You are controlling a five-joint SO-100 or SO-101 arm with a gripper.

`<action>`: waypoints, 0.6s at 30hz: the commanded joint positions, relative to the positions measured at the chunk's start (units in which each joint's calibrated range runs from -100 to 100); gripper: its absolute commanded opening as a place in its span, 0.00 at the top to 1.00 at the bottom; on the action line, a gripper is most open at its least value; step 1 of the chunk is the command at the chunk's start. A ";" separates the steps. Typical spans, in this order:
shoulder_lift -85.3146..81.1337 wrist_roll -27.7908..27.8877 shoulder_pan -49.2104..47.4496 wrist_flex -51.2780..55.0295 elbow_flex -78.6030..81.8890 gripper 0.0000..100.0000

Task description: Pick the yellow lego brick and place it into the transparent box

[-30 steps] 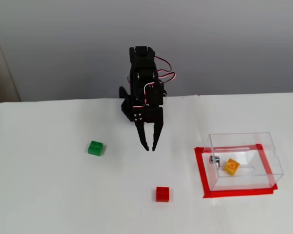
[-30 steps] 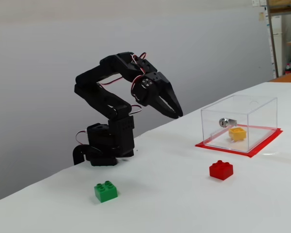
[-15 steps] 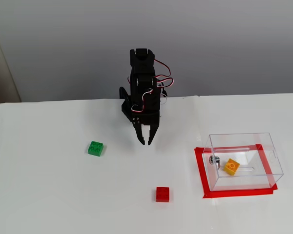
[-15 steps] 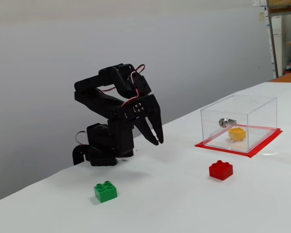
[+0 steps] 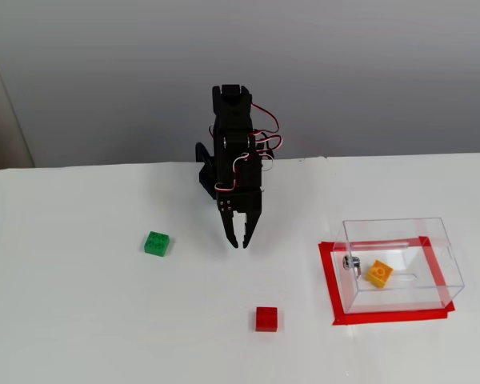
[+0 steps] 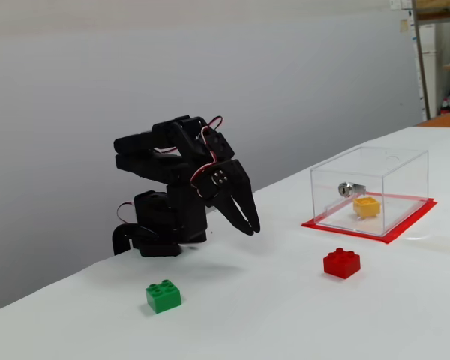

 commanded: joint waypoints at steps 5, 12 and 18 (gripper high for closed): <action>-10.89 0.29 0.45 0.16 7.29 0.95; -16.66 0.29 0.45 0.42 13.07 0.95; -16.74 0.34 0.31 3.29 15.15 0.95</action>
